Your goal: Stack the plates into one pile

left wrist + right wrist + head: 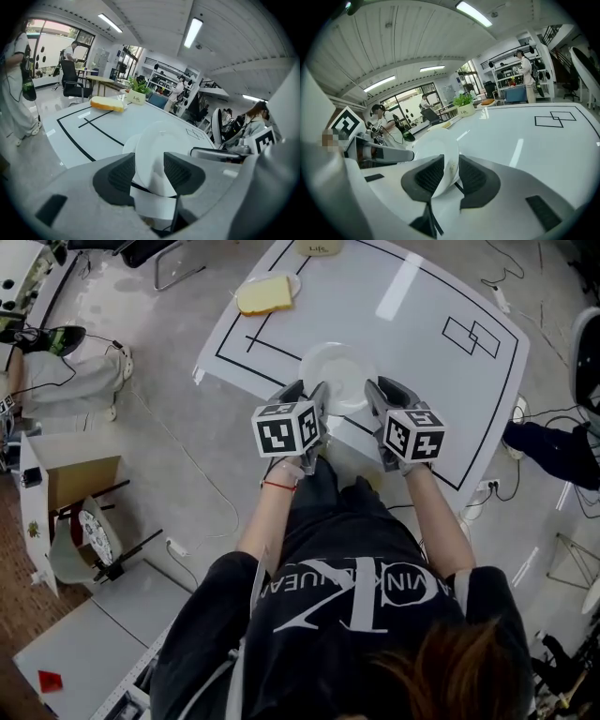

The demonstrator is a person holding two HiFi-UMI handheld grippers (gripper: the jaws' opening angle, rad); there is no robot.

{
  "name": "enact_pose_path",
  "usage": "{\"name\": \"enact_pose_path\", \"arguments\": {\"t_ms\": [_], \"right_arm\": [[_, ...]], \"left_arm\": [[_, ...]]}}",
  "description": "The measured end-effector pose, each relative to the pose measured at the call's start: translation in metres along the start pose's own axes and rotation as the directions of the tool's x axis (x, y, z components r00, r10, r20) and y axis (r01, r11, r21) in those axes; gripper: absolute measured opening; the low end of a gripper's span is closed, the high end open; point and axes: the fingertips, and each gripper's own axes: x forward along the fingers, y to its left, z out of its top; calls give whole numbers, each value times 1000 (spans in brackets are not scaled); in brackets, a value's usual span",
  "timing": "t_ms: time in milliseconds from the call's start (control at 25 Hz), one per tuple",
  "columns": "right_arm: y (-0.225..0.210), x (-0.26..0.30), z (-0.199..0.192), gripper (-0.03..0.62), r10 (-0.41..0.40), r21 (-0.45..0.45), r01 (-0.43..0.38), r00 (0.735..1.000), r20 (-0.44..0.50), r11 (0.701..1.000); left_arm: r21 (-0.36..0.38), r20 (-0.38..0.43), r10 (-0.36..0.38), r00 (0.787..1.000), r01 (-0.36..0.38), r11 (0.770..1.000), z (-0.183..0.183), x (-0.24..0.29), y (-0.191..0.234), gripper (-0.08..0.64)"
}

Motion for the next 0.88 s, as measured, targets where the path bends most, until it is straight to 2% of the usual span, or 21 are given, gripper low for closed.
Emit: {"name": "enact_pose_path", "arguments": {"t_ms": [360,680,880], "right_arm": [[-4,32,-2,98,-35,28,37,999,-41,999],[-11,47,-11,98,-69,17,71,993,-92,997],[-13,47,-15,100,-89,-25,86,990,-113,996]], "left_arm": [[15,-81,-23,996,24,1000,6,22,24,196],[83,-180,1,984,14,996,0,39,34,195],[132,-224,18,974,12,991,-4,42,34,198]]}}
